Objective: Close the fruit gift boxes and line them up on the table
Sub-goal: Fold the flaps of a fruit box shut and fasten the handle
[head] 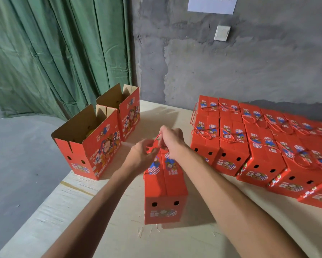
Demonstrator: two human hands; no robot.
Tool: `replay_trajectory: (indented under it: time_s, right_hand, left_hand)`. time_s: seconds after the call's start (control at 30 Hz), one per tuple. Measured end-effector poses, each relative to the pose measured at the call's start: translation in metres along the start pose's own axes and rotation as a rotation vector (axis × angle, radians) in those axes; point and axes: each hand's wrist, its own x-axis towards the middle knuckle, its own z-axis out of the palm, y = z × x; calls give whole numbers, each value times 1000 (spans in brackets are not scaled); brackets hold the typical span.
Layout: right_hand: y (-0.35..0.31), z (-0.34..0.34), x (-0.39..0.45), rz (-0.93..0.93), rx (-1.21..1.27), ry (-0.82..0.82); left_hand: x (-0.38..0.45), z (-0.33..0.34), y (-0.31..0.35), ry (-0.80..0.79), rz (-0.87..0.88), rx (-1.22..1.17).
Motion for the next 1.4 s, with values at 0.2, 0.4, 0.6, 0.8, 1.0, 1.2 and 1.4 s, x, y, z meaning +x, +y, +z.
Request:
replay_trajectory:
  time_s: [0.2,0.4,0.6,0.8,1.0,1.2,1.4]
  right_hand:
    - [-46,0,46,-64,56,18]
    - [-73,9,116,-111,46,55]
    - [-95,3,210,-176,-12,177]
    - [-102,-11,303,-196,-45,156]
    - [-103,-30,389,-204,-98,190]
    - [-96,-48,459,-212,-111,222]
    - [-92,-63,499,-230,-81,247]
  left_hand:
    - [23,15,-12,-85,-56,95]
    - [87,28,-11,-55,-5,90]
    - [176,51,-20,-143,-59,130]
    - [263,89,-30,-154,-98,23]
    - [338,139,-46,-146,-221,26]
    - [400,188,-66,-147,-179,80]
    - [448,219,-66,-79,-196,75]
